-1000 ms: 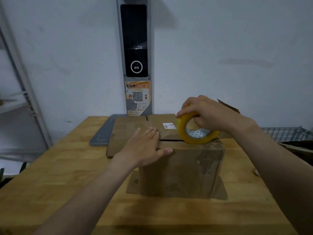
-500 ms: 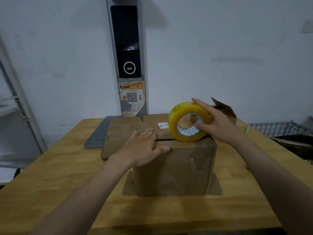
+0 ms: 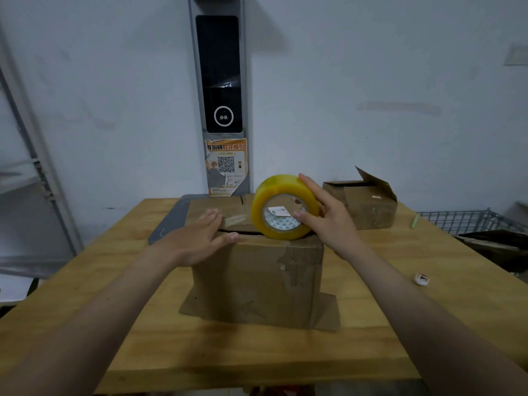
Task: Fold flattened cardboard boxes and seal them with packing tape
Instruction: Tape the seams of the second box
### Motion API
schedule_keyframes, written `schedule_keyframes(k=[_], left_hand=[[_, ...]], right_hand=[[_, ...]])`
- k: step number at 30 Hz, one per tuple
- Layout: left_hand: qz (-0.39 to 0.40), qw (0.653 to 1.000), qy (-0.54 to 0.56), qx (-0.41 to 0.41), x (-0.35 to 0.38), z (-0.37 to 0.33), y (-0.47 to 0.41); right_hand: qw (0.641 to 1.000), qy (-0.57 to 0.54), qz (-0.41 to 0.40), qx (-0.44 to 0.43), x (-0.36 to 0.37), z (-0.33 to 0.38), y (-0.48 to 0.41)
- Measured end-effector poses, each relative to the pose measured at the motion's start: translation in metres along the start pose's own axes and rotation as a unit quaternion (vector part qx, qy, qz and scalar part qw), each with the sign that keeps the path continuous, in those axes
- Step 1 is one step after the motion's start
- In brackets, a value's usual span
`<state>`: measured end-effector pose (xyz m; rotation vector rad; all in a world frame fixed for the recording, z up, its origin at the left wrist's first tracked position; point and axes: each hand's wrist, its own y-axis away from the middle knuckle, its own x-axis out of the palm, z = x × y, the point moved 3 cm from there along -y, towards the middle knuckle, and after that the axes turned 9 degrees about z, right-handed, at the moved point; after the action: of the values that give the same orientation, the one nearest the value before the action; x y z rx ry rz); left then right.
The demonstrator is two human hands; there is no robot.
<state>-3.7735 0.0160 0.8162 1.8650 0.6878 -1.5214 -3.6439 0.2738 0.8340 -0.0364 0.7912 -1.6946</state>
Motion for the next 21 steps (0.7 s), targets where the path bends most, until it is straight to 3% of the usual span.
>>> schedule_keyframes(k=[5,9,21], left_hand=[[-0.021,1.0,0.016,-0.007,0.0,0.013,0.0],[-0.022,1.0,0.005,-0.014,0.0,0.015,0.0],[-0.018,0.999,0.015,-0.022,-0.001,0.006,0.005]], right_hand=[[0.999,0.021,0.023,0.008,0.013,0.005,-0.013],[0.991,0.117,0.061,0.002,-0.005,0.016,-0.023],[0.912,0.373,0.173,0.005,-0.064,0.057,-0.035]])
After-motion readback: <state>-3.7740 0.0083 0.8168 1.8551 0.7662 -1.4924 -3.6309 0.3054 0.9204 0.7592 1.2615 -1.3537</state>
